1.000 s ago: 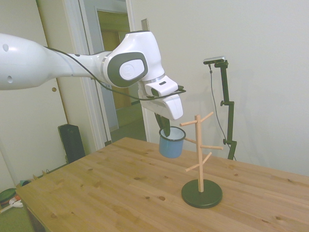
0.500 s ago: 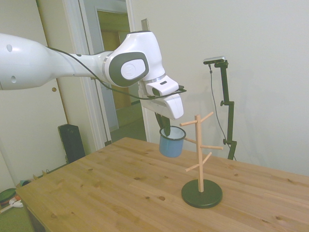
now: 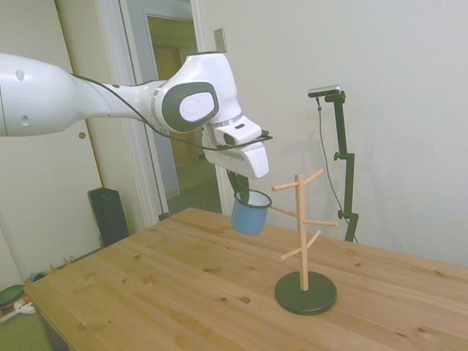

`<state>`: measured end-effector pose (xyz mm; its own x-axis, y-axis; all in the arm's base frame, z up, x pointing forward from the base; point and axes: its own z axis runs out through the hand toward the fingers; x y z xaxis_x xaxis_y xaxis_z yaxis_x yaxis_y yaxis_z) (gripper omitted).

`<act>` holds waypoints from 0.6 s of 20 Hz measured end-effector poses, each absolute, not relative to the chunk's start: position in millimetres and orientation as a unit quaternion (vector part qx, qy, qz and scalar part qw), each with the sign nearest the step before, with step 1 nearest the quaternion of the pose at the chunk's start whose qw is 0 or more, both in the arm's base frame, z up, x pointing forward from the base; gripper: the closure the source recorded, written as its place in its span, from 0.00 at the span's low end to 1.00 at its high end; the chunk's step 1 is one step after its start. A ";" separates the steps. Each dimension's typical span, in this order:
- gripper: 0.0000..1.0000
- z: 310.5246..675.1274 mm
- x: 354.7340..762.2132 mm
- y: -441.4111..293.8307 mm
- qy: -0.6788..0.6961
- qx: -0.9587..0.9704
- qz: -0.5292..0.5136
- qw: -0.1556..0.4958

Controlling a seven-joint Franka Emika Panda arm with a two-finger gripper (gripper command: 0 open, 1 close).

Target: Hang the mug

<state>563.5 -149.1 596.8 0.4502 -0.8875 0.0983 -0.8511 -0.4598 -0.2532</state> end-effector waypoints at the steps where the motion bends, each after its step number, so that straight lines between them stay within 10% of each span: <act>1: 1.00 596.6 563.6 -151.8 0.515 -0.846 -0.109 0.083; 12: 1.00 596.7 576.9 -166.2 0.523 -0.841 -0.112 0.080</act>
<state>576.9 -166.2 596.7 0.4278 -0.8977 0.1052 -0.8620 -0.4403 -0.2513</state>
